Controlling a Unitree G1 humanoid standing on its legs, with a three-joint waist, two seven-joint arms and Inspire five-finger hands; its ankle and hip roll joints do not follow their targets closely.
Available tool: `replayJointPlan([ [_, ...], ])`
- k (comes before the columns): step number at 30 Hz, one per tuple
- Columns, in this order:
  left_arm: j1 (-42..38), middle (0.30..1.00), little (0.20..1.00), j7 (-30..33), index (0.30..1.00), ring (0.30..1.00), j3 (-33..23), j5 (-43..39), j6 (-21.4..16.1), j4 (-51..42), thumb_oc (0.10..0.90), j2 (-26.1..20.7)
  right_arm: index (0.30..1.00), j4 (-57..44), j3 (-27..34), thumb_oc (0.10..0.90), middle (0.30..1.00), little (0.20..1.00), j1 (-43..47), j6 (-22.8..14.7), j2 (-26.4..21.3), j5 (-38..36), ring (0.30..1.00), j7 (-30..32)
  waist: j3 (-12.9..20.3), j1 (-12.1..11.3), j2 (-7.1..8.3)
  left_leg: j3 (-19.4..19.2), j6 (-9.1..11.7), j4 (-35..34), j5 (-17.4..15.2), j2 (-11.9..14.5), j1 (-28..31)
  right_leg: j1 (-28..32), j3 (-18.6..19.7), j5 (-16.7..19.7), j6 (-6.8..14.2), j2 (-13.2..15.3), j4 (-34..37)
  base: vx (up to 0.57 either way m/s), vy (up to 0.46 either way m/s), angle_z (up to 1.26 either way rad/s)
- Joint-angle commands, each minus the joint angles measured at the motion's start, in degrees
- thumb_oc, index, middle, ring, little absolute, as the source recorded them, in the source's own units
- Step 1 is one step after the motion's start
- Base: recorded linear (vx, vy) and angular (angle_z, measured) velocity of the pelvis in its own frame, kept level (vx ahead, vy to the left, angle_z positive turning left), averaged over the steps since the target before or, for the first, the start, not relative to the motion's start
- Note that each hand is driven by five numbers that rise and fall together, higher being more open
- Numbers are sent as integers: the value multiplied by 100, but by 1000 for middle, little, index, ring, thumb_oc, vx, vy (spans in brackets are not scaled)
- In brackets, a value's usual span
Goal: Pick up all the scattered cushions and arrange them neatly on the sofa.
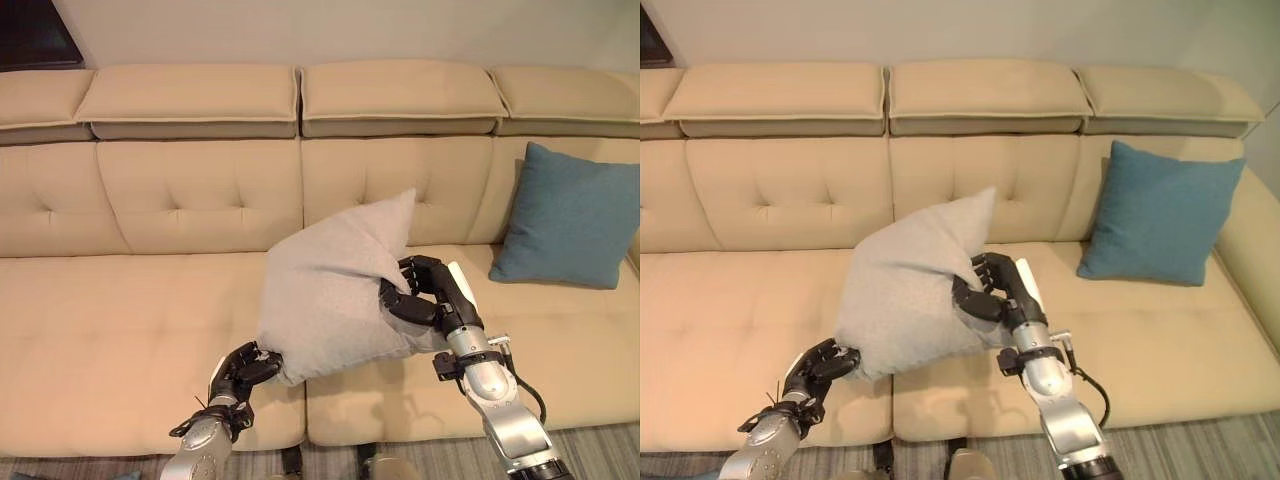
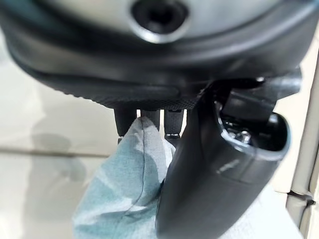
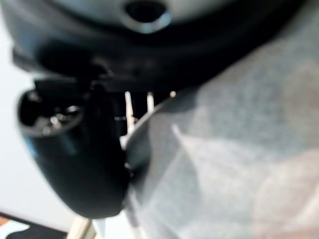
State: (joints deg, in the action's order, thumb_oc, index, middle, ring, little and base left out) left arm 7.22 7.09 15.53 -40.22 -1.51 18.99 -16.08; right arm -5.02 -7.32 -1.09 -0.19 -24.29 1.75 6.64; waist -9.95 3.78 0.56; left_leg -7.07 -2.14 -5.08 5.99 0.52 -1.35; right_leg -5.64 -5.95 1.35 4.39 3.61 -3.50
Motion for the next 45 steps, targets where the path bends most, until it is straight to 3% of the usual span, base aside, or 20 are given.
replayJointPlan([
  [1, -789, 300, 300, -504, 300, 300, 223, 190, -680, -1009, 400, 332, 300, -888, -77, 400, 300, 300, 530, -1012, 144, -58, 300, 62, 506, 28, 158, 35, 243, 659, -967, -254, -132, 91, 20, -441, 151, -157, -140, 17, -67, 34],
  [5, -872, 300, 300, -497, 300, 300, 276, 231, -680, -1068, 400, 370, 300, -742, 49, 400, 300, 300, 454, -979, 80, -144, 300, 144, 438, 65, 216, 160, 429, 1503, -1182, -183, -525, 283, -147, -458, 49, -62, 25, 12, -42, 51],
  [8, -863, 300, 300, -492, 300, 300, 259, 214, -659, -1142, 400, 353, 300, -699, 37, 400, 300, 300, 437, -961, 86, -160, 300, 141, 460, 74, 234, 160, 452, 1442, -1165, 2, -519, 344, -148, -476, 61, -26, 60, 49, 53, 9],
  [10, -899, 300, 300, -441, 300, 300, 284, 235, -671, -1226, 400, 319, 300, -642, -10, 400, 300, 300, 451, -932, 85, -187, 300, 160, 517, 70, 256, 297, 521, 1216, -969, 261, -522, 350, -91, -504, 90, 42, 52, 69, 100, -12],
  [13, -931, 300, 300, -332, 300, 300, 304, 310, -741, -1341, 400, 290, 300, -607, -2, 400, 300, 300, 387, -907, 84, -195, 300, 215, 548, 69, 195, 494, 579, 908, -756, 442, -556, 354, -50, -592, 120, 92, 14, 69, 105, -6],
  [17, -933, 300, 300, -265, 300, 300, 347, 340, -770, -1368, 400, 312, 300, -573, 70, 400, 300, 300, 315, -868, 64, -69, 300, 259, 615, 138, 17, 484, 634, 430, -661, 445, -336, 369, -35, -675, 155, 123, -41, 106, 169, 4],
  [19, -1038, 300, 300, -171, 300, 300, 361, 424, -811, -1443, 400, 248, 300, -514, 76, 400, 300, 300, 358, -837, 113, -15, 300, 349, 572, 168, -62, 434, 579, 320, -658, 300, -257, 244, 73, -600, 220, 230, -112, 59, 229, 6],
  [29, -1637, 300, 300, 207, 300, 300, 350, 829, -1045, -1431, 400, 25, 300, -174, -71, 400, 300, 300, 984, -986, 447, -11, 300, 831, 320, 103, -104, 136, 374, 317, -723, 90, -672, -328, 404, -266, 382, 406, -16, -28, 96, -11],
  [35, -2895, 300, 300, 952, 300, 300, 493, 1452, -1407, -1328, 400, -151, 300, 180, -402, 400, 300, 300, 2239, -1129, 591, 288, 300, 1628, 211, 18, -157, 105, 381, 111, -453, 82, -1347, -1058, 448, 24, 422, 416, 144, -93, -4, -10],
  [38, -4507, 300, 300, 1630, 300, 300, 665, 1846, -1701, -1110, 400, -393, 300, 559, -574, 400, 300, 300, 3555, -1180, 496, 616, 300, 2363, 209, -53, -233, 223, 508, 8, -249, 121, -1834, -1543, 332, 120, 444, 360, 191, -62, -41, 1],
  [39, -4526, 300, 300, 1632, 300, 300, 664, 1847, -1704, -1102, 400, -395, 300, 569, -573, 400, 300, 300, 3575, -1183, 496, 616, 300, 2367, 214, -53, -233, 223, 508, 8, -224, 122, -1868, -1574, 332, 145, 441, 358, 196, -26, -41, 7],
  [40, -5149, 300, 300, 1930, 300, 300, 667, 2007, -1825, -1093, 400, -477, 300, 655, -574, 400, 300, 300, 4081, -1177, 383, 753, 300, 2654, 194, -86, -269, 306, 543, 8, -191, 120, -2032, -1752, 313, 111, 443, 345, 146, -20, -19, 9],
  [45, -5761, 300, 300, 2335, 300, 300, 485, 2320, -2060, -1527, 400, -506, 300, 428, -365, 400, 300, 300, 4719, -1201, 132, 1127, 300, 3034, 79, -137, -294, 432, 598, 8, -112, 116, -2240, -2036, 282, 63, 427, 330, -9, 3, -22, 12],
])
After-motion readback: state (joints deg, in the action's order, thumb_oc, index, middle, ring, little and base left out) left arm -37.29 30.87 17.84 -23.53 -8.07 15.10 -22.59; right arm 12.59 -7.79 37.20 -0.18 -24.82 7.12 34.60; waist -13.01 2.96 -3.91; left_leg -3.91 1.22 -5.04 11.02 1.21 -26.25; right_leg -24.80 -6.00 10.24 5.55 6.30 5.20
